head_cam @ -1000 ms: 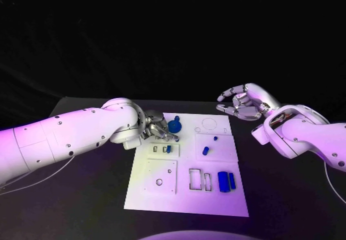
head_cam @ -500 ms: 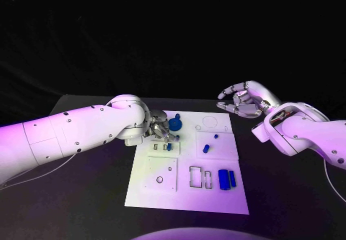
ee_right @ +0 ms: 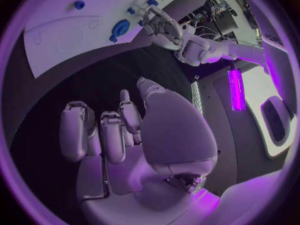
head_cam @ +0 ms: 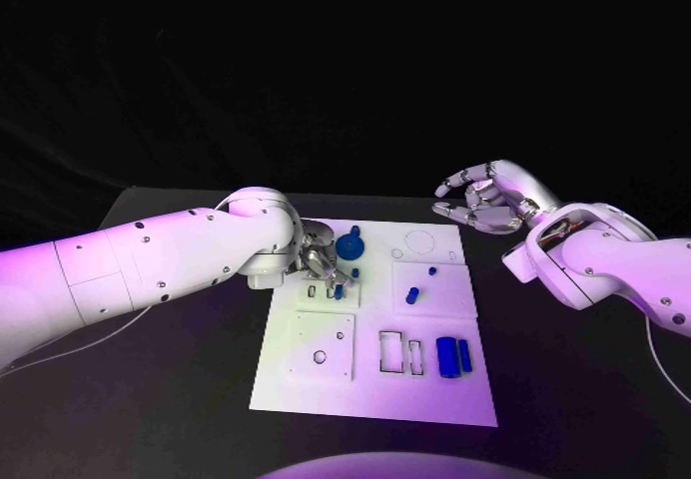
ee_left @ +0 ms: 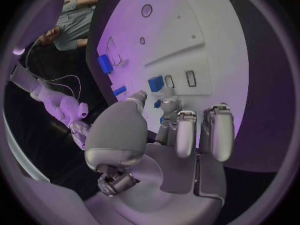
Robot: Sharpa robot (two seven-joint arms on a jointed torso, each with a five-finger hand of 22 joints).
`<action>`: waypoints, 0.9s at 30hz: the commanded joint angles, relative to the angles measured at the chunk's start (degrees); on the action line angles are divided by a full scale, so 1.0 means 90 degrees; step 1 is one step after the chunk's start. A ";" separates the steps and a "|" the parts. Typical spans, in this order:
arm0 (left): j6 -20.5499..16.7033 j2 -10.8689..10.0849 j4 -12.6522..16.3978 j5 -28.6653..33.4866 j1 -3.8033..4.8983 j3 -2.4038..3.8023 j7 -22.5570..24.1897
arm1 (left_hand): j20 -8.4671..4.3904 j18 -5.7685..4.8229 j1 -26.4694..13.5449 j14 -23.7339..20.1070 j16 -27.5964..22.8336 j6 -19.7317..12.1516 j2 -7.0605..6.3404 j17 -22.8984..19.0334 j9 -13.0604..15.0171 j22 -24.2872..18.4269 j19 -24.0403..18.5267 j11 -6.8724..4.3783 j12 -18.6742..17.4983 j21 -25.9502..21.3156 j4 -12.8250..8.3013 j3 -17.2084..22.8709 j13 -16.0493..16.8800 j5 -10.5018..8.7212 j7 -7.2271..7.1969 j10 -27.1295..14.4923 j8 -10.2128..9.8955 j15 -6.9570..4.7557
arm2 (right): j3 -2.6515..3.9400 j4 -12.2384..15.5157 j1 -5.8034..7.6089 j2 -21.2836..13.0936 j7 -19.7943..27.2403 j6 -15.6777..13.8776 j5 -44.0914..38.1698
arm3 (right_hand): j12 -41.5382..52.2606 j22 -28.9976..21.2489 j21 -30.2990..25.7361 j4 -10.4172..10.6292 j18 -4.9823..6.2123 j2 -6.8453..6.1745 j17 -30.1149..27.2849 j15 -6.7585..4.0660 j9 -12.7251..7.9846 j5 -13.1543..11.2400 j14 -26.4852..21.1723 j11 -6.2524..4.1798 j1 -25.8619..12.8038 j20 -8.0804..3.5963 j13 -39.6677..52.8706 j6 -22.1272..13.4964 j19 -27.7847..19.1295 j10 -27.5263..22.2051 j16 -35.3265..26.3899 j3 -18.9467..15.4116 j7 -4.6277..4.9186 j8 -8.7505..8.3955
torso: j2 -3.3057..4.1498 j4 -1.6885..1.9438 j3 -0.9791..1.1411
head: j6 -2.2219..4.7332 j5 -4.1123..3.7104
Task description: Assemble the parts on the task board
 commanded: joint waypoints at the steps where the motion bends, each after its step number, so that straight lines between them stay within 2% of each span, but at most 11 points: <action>1: 0.0278 0.0030 0.0000 -0.0017 0.0013 -0.0004 -0.0033 | -0.0010 -0.0047 -0.0063 0.0673 0.0027 0.0007 0.0013 0.1675 0.0009 0.0438 0.0198 -0.0002 0.0031 0.0041 -0.0004 -0.0050 0.0003 -0.0029 -0.0033 0.0061 0.0039 -0.0049 | -0.0001 -0.0008 -0.0004 0.0016 -0.0030 0.0091 -0.0039 | 0.0019 0.0702 -0.0031 0.0028 0.0069 -0.0033 0.1061 0.0000 0.0008 0.0042 0.0521 -0.0008 -0.0048 -0.0011 -0.0009 -0.0055 -0.0009 0.0008 -0.0025 0.0027 0.0002 0.0033 | 0.0000 -0.0003 -0.0004 | -0.0013 0.0007; 17: 0.0372 0.0066 0.0007 0.0049 0.0013 -0.0015 -0.0034 | -0.0016 -0.0057 0.0220 0.0673 0.0027 -0.0035 0.0077 0.1675 0.0117 0.0495 0.0215 -0.0015 0.0070 0.0066 -0.0023 0.0051 0.0047 0.0074 -0.0047 0.0038 0.0071 -0.0058 | -0.0011 -0.0083 -0.0019 0.0082 -0.0049 0.0111 -0.0047 | 0.0010 0.0690 -0.0052 0.0028 0.0074 -0.0036 0.1047 0.0000 0.0012 0.0066 0.0517 -0.0009 -0.0052 -0.0011 -0.0018 -0.0056 -0.0020 0.0000 -0.0031 0.0030 0.0001 0.0041 | 0.0004 -0.0004 0.0003 | -0.0038 0.0024; 27: 0.0381 0.0080 0.0003 0.0213 0.0013 -0.0015 -0.0030 | -0.0027 -0.0065 0.0666 0.0673 0.0027 -0.0068 0.0170 0.1675 0.0220 0.0544 0.0227 -0.0037 0.0107 0.0086 -0.0039 0.0454 0.0100 0.0088 -0.0069 0.0033 0.0070 -0.0079 | -0.0014 -0.0096 -0.0023 0.0095 -0.0054 0.0114 -0.0047 | 0.0004 0.0675 -0.0077 0.0027 0.0080 -0.0037 0.1035 0.0000 0.0014 0.0074 0.0514 -0.0010 -0.0052 -0.0011 -0.0023 -0.0056 -0.0033 -0.0005 -0.0037 0.0033 0.0001 0.0044 | 0.0002 -0.0006 0.0004 | -0.0058 0.0018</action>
